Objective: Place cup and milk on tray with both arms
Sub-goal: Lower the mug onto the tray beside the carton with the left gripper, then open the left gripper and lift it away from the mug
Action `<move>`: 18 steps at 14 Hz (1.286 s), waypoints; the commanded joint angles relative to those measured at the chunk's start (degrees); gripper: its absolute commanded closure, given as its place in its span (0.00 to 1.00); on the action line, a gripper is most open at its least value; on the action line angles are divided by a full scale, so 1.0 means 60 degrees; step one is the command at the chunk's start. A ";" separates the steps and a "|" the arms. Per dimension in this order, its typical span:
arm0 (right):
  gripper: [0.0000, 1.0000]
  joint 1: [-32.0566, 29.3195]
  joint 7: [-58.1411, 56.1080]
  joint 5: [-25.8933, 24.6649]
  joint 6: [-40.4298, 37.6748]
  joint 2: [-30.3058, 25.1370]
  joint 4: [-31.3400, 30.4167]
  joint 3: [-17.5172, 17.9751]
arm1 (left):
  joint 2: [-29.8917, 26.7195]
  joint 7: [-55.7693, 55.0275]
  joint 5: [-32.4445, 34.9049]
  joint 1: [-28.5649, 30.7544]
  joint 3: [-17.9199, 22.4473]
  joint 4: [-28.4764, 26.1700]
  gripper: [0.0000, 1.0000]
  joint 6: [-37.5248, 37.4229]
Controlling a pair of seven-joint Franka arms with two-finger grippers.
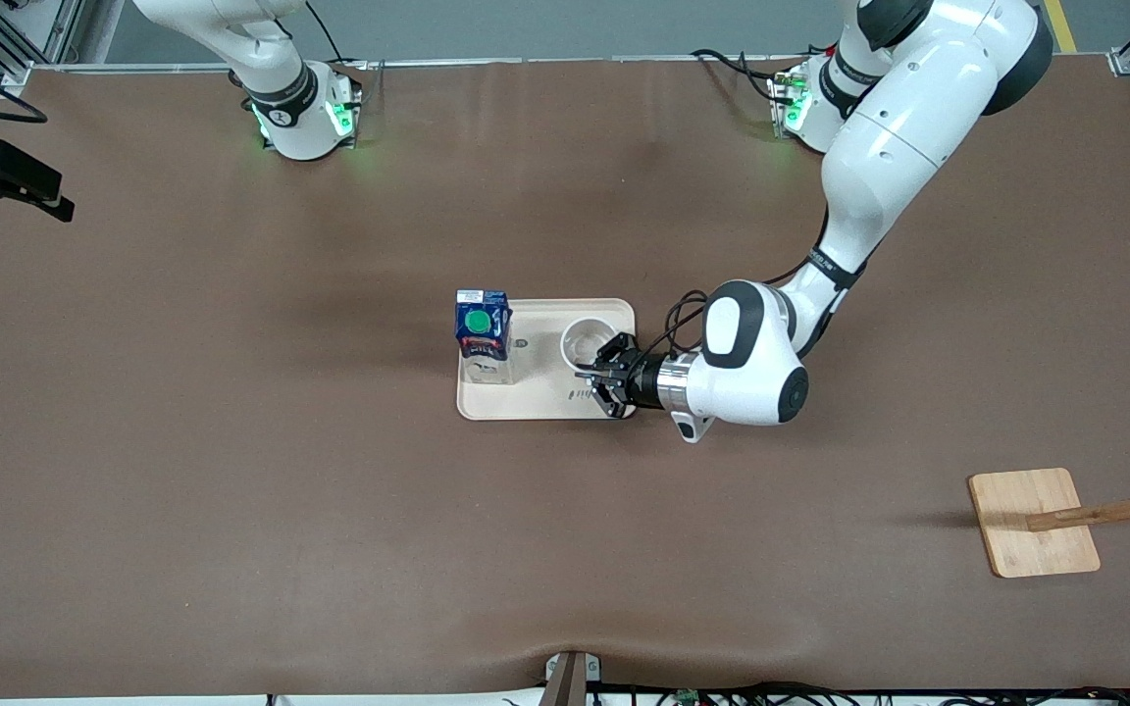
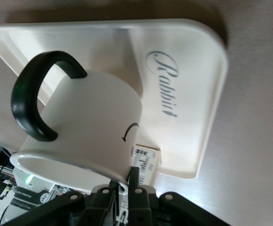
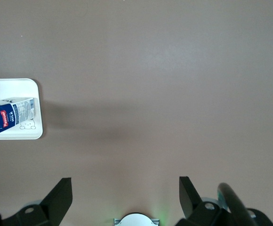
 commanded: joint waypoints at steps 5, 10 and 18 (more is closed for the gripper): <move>0.00 -0.0152 -0.0434 -0.0114 0.0256 -0.0294 -0.0334 0.0175 | -0.0165 0.0064 -0.0092 -0.0224 -0.0049 -0.0189 0.54 0.0358; 0.00 -0.0503 -0.0478 -0.0114 0.0242 -0.0279 -0.0334 0.0658 | -0.0690 -0.0081 0.0185 -0.0180 -0.0019 -0.0014 0.00 0.0344; 0.00 -0.0474 -0.0463 -0.0114 0.0124 -0.0294 -0.0319 0.0615 | -0.2580 -0.0595 0.3639 0.0580 0.0097 0.1054 0.00 -0.1001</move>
